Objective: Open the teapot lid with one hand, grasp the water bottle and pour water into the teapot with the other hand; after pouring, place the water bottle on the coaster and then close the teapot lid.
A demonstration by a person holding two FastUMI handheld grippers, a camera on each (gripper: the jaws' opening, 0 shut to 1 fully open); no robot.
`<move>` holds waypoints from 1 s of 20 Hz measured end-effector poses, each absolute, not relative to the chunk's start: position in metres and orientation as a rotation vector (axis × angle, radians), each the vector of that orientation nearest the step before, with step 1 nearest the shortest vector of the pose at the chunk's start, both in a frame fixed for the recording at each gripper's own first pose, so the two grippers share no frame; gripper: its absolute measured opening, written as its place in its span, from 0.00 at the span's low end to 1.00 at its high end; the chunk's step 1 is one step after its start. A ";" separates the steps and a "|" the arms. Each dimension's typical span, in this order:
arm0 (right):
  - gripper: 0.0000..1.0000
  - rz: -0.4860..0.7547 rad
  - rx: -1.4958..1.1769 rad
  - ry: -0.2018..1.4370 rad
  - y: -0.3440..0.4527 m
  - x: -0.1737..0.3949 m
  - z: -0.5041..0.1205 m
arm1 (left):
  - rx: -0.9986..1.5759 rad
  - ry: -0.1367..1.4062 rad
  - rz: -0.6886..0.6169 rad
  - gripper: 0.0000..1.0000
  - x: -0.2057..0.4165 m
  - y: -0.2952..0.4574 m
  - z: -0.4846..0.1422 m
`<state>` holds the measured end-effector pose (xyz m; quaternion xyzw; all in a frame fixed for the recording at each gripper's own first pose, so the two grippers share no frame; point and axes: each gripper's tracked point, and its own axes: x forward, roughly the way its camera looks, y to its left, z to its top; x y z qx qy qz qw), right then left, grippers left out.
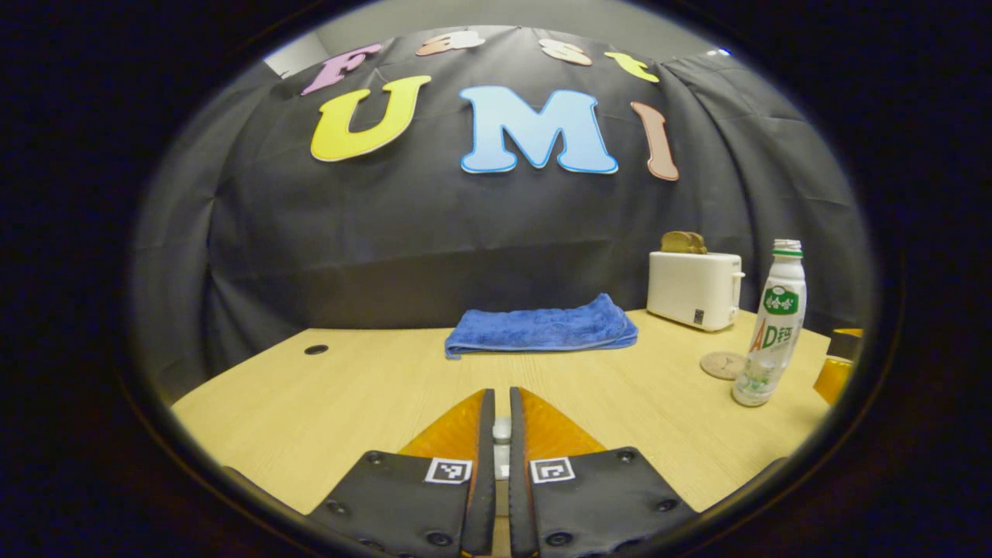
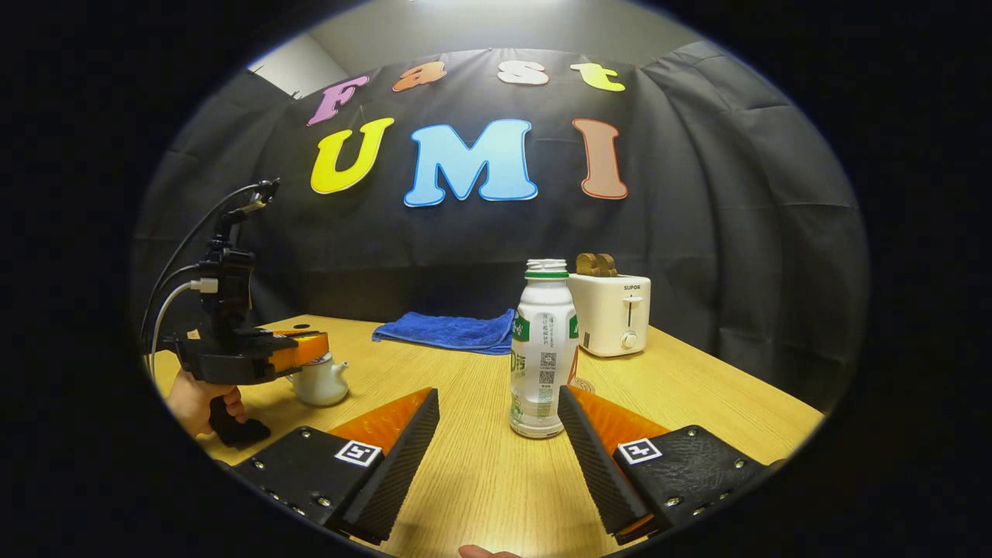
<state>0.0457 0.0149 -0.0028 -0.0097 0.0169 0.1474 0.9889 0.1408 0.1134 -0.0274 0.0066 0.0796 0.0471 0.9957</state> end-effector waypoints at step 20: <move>0.94 0.172 -0.159 0.028 -0.019 0.122 0.003 | -0.070 -0.069 0.041 0.14 0.097 0.109 0.046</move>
